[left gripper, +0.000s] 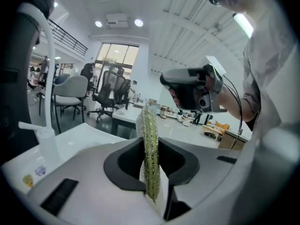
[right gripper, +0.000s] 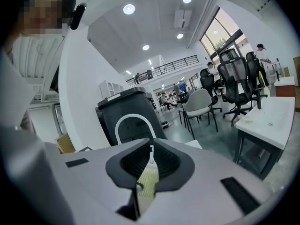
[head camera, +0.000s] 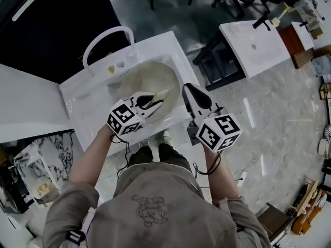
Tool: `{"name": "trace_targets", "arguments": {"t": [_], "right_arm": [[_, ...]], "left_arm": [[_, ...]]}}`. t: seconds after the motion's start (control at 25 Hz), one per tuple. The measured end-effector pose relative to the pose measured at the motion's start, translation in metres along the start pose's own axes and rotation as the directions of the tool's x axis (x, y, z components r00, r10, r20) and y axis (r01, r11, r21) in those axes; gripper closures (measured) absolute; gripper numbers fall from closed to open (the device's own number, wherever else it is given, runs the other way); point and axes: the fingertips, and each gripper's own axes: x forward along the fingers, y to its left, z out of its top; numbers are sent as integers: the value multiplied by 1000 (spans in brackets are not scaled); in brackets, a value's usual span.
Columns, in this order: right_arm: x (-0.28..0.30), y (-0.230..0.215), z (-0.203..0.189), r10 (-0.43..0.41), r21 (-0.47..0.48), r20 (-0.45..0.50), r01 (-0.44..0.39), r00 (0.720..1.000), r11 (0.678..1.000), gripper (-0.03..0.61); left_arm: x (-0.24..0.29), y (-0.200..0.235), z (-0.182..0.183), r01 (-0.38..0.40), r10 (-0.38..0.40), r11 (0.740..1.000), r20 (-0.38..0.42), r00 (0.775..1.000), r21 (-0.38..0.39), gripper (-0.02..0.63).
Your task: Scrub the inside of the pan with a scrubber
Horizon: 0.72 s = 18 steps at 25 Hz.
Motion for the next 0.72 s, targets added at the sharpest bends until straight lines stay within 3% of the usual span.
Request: {"name": "trace_targets", "arguments": {"t": [0.12, 0.28, 0.56, 0.72], "right_arm": [[4, 9, 18, 28, -33, 21, -27, 999, 999, 538], [6, 24, 38, 61, -80, 48, -57, 997, 995, 538], [-5, 57, 83, 115, -216, 122, -87, 986, 973, 538], [-14, 77, 106, 139, -306, 165, -84, 976, 948, 538]], "left_arm": [[-22, 13, 39, -117, 117, 993, 105, 988, 0, 534], [-57, 26, 85, -258, 252, 966, 230, 940, -5, 534], [-121, 37, 152, -467, 426, 884, 385, 819, 13, 534], [-158, 36, 175, -544, 488, 839, 458, 743, -11, 534]]}}
